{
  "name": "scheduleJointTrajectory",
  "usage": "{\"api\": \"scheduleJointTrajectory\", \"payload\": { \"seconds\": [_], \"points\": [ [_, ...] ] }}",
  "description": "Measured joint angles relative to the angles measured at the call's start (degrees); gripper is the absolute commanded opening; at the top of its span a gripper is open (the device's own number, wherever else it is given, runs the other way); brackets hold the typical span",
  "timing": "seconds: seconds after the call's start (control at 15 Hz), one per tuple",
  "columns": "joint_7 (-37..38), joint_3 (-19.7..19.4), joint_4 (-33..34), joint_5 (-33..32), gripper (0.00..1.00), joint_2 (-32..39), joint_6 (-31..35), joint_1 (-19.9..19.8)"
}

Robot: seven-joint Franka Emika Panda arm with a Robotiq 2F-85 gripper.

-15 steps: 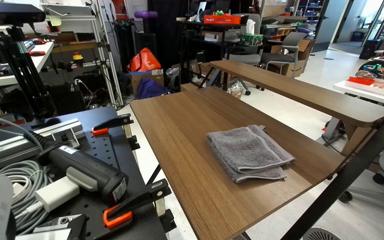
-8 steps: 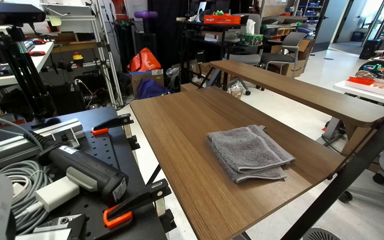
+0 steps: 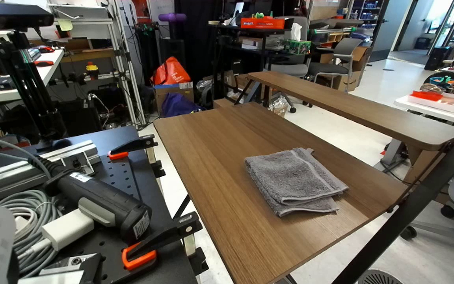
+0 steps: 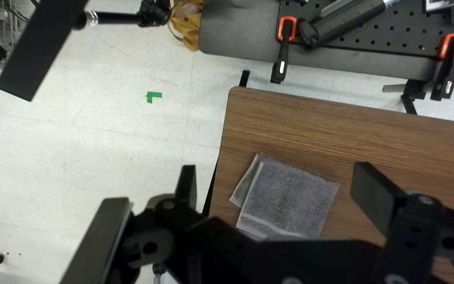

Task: Move the towel

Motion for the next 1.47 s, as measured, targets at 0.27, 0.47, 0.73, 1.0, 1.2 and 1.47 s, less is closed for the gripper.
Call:
{"api": "scheduleJointTrajectory", "payload": {
  "seconds": [0.27, 0.47, 0.73, 1.0, 1.2, 1.47],
  "points": [
    [0.65, -0.05, -2.03, 5.05, 1.0, 5.13, 10.57, 0.22],
    [-0.13, -0.4, -3.9, 11.29, 1.0, 9.68, 17.87, 0.14],
    [-4.42, -0.97, -5.04, 21.77, 1.0, 17.54, 23.71, -0.74],
    [-5.52, -0.95, -3.92, 27.46, 1.0, 26.56, 26.86, -2.71],
    [-4.43, -0.74, -1.29, 28.09, 1.0, 33.38, 28.7, -4.13],
    [-0.55, 0.05, 3.52, 28.03, 1.0, 40.86, 30.73, -4.63]
  ]
}}
